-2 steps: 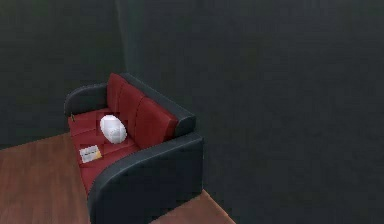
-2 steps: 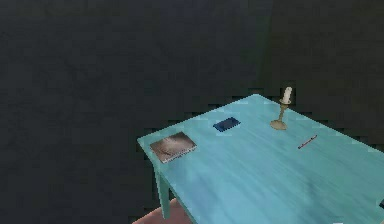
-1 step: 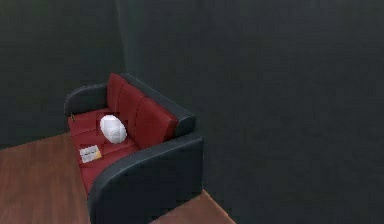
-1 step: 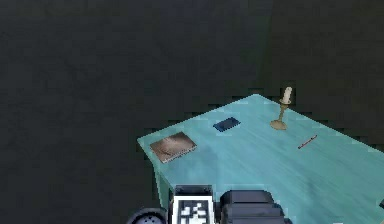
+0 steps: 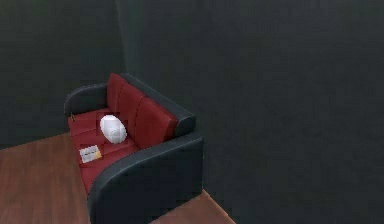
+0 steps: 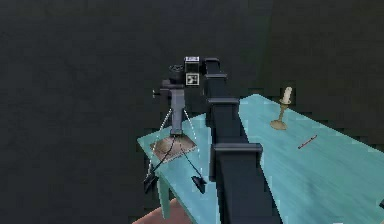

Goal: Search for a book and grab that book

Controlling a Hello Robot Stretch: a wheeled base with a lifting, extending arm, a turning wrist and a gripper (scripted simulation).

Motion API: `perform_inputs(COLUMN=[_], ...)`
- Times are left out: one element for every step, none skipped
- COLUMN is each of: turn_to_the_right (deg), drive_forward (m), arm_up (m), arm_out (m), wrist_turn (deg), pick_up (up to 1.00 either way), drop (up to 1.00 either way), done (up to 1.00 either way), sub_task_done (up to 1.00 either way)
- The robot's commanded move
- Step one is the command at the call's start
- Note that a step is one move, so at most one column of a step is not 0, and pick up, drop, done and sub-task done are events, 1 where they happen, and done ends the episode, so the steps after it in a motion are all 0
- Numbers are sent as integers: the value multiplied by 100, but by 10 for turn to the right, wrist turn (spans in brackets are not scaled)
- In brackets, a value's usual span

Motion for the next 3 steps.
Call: perform_inputs(turn_to_the_right=[0,0,0], drive_forward=[0,0,0], arm_up=[0,0,0], arm_out=[0,0,0], wrist_turn=[450,450,450], pick_up=[0,0,0], drop=[0,0,0], done=[0,0,0], sub_task_done=[0,0,0])
